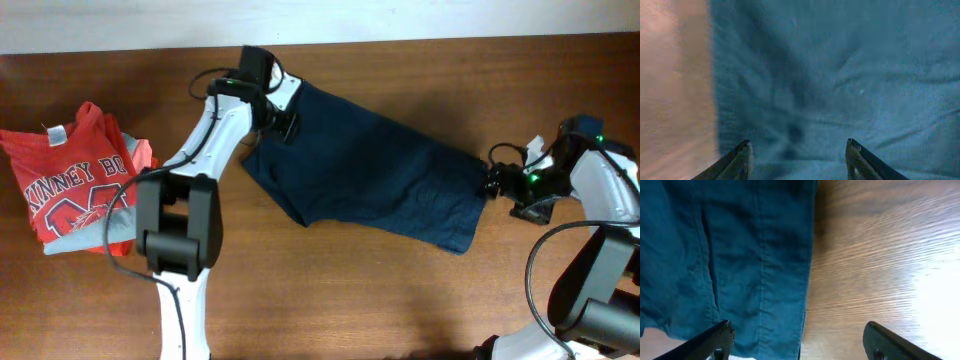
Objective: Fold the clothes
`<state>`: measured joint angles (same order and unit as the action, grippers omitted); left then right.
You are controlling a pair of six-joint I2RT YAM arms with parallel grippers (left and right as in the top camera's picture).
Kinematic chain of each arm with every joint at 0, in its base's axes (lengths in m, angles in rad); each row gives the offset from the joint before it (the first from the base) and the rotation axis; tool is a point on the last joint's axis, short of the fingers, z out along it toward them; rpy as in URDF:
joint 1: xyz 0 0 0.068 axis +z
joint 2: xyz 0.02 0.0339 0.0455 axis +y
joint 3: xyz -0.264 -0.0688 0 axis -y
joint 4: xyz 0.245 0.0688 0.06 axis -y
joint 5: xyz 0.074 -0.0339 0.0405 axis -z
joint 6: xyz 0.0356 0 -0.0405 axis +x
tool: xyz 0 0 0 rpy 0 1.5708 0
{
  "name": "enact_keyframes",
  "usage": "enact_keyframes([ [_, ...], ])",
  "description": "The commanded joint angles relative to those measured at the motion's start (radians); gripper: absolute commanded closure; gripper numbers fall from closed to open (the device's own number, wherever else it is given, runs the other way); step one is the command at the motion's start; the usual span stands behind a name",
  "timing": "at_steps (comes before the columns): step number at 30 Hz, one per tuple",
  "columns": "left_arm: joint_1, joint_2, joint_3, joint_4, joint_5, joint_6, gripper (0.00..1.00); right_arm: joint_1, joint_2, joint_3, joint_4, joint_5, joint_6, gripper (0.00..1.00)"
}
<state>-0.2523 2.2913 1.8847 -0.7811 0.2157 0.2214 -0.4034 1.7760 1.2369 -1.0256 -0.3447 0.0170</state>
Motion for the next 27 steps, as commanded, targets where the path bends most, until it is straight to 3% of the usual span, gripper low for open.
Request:
enact_keyframes([
  [1,-0.003,0.059,-0.003,-0.023,-0.005,0.024,0.41,-0.002,0.004,-0.064,0.035,-0.068,-0.021,0.13],
  [4,-0.002,0.069,-0.003,-0.072,-0.046,0.023,0.48,-0.002,0.005,-0.109,0.084,-0.103,-0.021,0.14],
  [9,-0.002,0.069,-0.003,-0.223,-0.082,0.005,0.71,-0.002,0.005,-0.169,0.161,-0.146,-0.021,0.14],
  [12,-0.002,0.069,-0.006,-0.301,-0.083,-0.022,0.77,-0.002,0.005,-0.196,0.204,-0.154,-0.02,0.14],
  [16,-0.002,0.069,-0.007,-0.365,-0.083,-0.026,0.8,-0.002,0.006,-0.231,0.258,-0.169,-0.021,0.14],
  [27,-0.002,0.069,-0.007,-0.364,-0.082,-0.026,0.8,0.037,0.098,-0.24,0.355,-0.277,-0.02,0.19],
])
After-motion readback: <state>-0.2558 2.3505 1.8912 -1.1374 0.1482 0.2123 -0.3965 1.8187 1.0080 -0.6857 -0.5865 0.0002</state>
